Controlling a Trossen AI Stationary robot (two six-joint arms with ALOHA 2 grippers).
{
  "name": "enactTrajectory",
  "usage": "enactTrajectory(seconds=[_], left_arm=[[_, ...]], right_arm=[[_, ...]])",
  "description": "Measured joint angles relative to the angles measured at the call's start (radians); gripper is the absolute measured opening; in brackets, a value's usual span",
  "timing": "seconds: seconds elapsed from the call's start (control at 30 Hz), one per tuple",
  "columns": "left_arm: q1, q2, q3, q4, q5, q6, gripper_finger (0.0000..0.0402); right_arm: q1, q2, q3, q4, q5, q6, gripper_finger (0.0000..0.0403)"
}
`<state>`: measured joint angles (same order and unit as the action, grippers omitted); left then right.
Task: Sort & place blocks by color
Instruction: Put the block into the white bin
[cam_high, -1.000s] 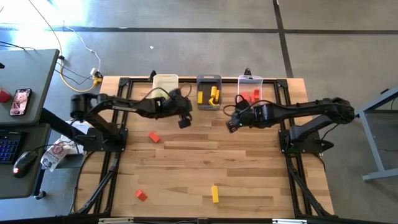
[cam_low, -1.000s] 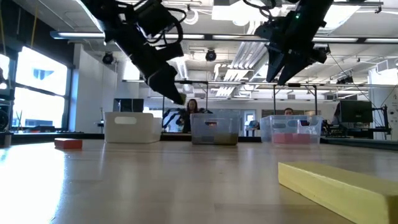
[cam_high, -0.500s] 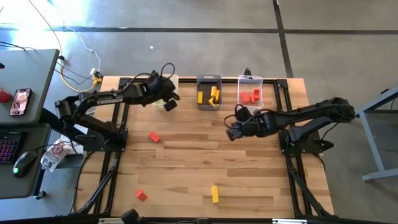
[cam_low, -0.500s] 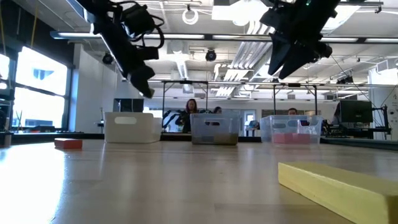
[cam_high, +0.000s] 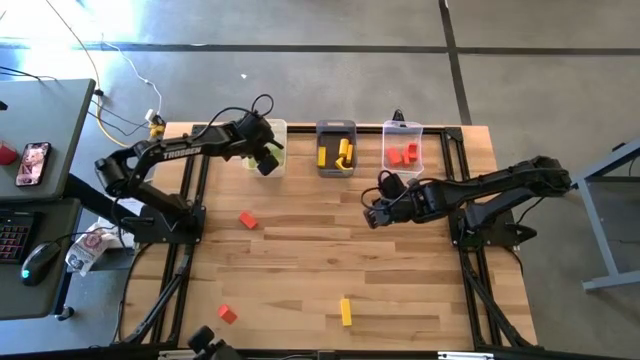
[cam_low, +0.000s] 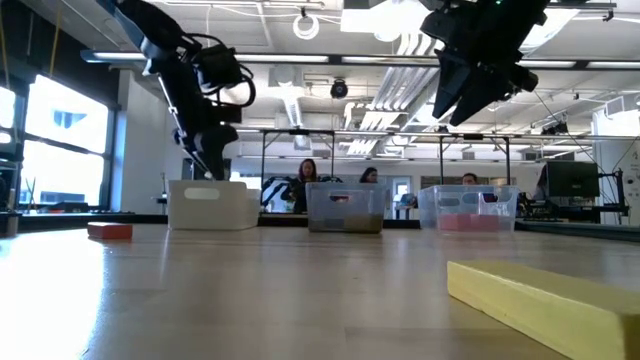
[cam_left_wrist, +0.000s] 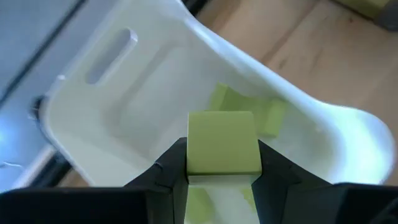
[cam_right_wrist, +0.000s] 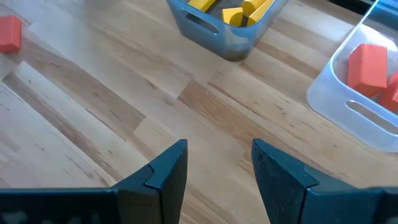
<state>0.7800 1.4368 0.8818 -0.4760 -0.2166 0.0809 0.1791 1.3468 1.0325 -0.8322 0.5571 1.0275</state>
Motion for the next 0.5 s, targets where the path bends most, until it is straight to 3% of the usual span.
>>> enactTrajectory(seconds=[0.5], left_arm=[[0.005,0.085,0.000,-0.038,0.036,-0.026,0.0139]], right_arm=[[0.000,0.000,0.000,-0.002,0.000,0.023,0.0165]])
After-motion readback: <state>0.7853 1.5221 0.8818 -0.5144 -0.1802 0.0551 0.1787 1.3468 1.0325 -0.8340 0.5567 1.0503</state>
